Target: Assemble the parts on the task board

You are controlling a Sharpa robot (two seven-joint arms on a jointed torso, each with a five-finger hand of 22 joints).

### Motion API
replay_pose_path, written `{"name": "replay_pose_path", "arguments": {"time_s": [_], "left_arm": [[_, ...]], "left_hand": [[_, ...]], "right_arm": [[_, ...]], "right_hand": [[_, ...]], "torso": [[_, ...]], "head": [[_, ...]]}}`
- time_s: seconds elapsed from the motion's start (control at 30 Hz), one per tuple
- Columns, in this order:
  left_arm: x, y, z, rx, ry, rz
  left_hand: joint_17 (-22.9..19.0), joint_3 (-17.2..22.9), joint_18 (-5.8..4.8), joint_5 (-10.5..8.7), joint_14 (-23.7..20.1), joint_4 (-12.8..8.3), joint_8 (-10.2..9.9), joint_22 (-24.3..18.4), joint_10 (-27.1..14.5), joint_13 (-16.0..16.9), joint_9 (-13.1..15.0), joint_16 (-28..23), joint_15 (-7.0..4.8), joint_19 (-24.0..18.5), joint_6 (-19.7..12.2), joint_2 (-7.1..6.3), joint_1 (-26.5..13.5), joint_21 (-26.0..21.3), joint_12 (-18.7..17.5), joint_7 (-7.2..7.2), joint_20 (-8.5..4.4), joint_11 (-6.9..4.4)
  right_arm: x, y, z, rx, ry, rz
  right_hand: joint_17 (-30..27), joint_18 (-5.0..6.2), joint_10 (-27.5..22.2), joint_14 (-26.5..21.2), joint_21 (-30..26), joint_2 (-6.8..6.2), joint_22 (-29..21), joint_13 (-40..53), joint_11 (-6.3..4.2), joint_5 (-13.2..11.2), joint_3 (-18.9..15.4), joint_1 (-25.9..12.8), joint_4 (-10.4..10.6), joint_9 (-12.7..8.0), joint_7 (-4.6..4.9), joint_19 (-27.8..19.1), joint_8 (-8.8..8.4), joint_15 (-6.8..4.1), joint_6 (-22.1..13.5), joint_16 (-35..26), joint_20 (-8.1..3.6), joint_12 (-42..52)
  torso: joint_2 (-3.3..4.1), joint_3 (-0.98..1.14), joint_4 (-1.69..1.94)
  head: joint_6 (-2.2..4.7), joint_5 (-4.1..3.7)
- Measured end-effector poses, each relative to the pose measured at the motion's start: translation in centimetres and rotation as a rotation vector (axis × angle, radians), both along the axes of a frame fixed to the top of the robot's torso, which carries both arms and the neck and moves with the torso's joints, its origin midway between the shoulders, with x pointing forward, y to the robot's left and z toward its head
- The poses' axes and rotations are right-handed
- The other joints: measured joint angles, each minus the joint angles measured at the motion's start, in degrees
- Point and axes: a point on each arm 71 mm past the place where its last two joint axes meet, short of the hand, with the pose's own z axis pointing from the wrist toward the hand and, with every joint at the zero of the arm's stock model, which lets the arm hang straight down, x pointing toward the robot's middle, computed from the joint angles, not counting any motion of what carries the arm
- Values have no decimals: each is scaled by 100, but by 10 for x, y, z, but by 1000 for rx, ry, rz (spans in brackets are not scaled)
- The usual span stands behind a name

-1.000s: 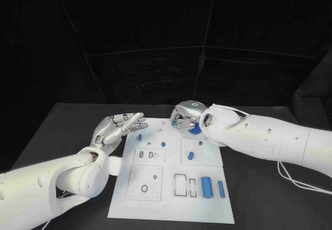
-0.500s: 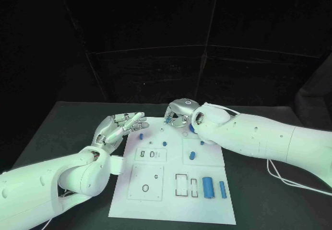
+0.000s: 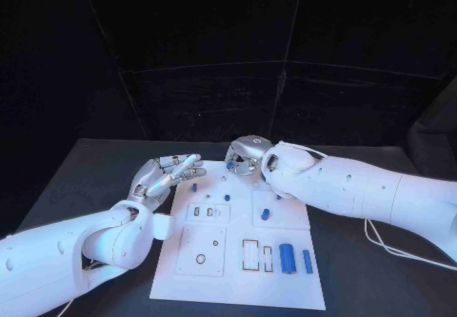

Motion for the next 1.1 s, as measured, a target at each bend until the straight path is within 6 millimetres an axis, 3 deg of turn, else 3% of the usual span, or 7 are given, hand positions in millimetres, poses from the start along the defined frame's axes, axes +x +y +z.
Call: {"name": "replay_pose_path", "arguments": {"time_s": [0.53, 0.77, 0.9, 1.1], "left_arm": [[2, 0, 2, 1, -5, 0], [2, 1, 3, 1, -6, 0], [3, 1, 3, 1, -7, 0], [3, 1, 3, 1, -7, 1]], "left_hand": [[0, 0, 0, 0, 0, -31, 0, -8, 0, 0, 0, -22, 0, 0, -21, 0, 0, 0, -27, 21, 0, 0], [0, 0, 0, 0, 0, -31, 0, -14, 0, 0, 0, -22, 0, 0, -21, 0, 0, 0, -27, 21, 0, 0], [0, 0, 0, 0, 0, -31, 0, -14, 0, 0, 0, -22, 0, 0, -21, 0, 0, 0, -27, 20, 0, 0], [0, 0, 0, 0, 0, -31, 0, -14, -21, -3, 0, -22, 0, 0, -21, 0, 0, 0, -27, 20, 0, 21]], "right_arm": [[3, 6, -1, -11, 11, -6], [3, 8, -2, -15, 17, -8], [3, 9, -2, -17, 19, -9], [3, 7, -1, -13, 15, -13]], "right_hand": [[-28, 0, -185, 22, 0, -117, -12, -2, 60, -30, 70, -85, 152, 3, 53, -20, 2, 22, -182, 21, 20, -22], [-96, 0, -380, 20, 0, -254, -32, -4, 110, -2, 64, -99, 207, -7, 107, -53, 3, 63, -297, 21, 53, -22], [-258, 1, -655, 26, 0, -422, -61, -4, 169, 55, -11, -89, 281, -15, 150, -95, 3, 119, -507, -54, 95, -22], [-586, 0, -1108, -31, -110, -573, -141, -1, 265, 21, -411, 0, 423, -15, 241, -143, 3, 217, -906, -203, 144, -22]], "torso": [[20, -12, -4], [28, -13, -5], [30, -13, -8], [32, -13, -15]], "head": [[-27, 18], [-44, 20], [-49, 28], [-46, 38]]}}
